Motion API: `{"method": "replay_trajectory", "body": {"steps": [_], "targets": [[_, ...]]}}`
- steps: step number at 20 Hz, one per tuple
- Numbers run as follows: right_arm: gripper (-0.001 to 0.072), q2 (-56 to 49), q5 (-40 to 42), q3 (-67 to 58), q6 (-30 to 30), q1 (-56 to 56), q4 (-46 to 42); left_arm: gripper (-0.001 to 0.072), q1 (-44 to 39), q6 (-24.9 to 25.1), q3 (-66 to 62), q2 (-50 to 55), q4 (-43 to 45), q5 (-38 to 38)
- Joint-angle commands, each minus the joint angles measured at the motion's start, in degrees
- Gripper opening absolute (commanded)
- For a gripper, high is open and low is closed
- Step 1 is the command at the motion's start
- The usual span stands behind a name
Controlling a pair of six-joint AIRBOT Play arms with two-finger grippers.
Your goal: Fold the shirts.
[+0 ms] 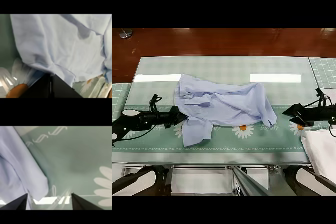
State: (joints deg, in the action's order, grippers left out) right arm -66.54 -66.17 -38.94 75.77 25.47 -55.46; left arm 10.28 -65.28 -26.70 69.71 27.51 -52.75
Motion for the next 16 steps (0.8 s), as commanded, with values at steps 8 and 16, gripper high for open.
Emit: {"method": "replay_trajectory", "body": {"steps": [8, 16], "targets": [[0.0629, -9.62, 6.69, 0.13, 1.7, -10.99, 5.25, 0.0026, -0.79, 0.76, -0.94, -0.02, -0.98, -0.37], [0.002, -10.1, 5.11, -8.85, -0.63, -13.51, 7.93, 0.0026, 0.55, 1.64, -6.82, -0.37, -1.33, -5.44]]}}
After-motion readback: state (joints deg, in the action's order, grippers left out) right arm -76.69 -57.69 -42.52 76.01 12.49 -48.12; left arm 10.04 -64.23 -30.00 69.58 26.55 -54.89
